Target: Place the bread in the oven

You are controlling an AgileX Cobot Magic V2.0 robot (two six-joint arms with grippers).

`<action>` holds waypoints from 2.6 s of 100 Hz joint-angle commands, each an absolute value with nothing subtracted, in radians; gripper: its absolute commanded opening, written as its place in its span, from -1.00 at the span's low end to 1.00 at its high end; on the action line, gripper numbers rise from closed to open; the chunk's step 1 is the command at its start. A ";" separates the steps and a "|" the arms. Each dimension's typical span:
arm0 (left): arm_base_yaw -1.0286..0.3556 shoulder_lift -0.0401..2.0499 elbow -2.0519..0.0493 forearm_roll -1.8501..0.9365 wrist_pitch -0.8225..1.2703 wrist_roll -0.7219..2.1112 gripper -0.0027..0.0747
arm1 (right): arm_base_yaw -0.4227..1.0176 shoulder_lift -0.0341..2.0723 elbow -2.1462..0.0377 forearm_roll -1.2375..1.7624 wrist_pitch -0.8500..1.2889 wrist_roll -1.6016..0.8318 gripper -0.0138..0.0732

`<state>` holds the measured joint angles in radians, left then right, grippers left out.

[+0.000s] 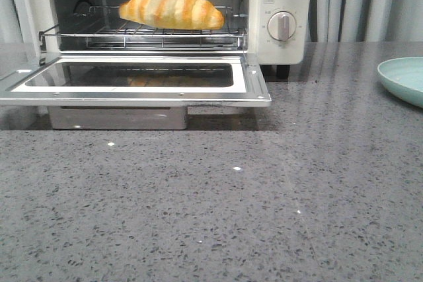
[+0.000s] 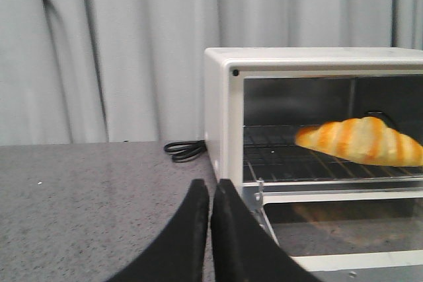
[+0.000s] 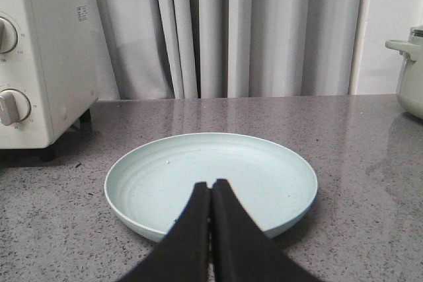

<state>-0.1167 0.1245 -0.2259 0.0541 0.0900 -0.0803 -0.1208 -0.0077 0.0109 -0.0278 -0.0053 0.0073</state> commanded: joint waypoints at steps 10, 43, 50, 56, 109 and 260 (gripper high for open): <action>-0.037 0.127 -0.198 0.050 -0.028 -0.081 -0.99 | -0.128 -0.020 0.035 -0.034 -0.078 0.000 -0.84; -0.009 -0.032 -0.095 0.045 -0.054 -0.081 -0.99 | -0.128 -0.020 0.035 -0.034 -0.078 0.000 -0.84; -0.011 -0.029 -0.095 0.045 -0.031 -0.081 -0.99 | -0.128 -0.020 0.035 -0.034 -0.078 0.000 -0.84; -0.015 -0.029 -0.093 0.046 -0.021 -0.081 -0.99 | -0.128 -0.020 0.035 -0.034 -0.078 0.000 -0.84; -0.015 -0.029 0.023 0.011 -0.047 -0.089 -0.99 | -0.128 -0.020 0.035 -0.034 -0.078 0.000 -0.84; -0.015 -0.029 0.023 -0.017 -0.047 -0.079 -0.99 | -0.128 -0.020 0.035 -0.034 -0.078 0.000 -0.84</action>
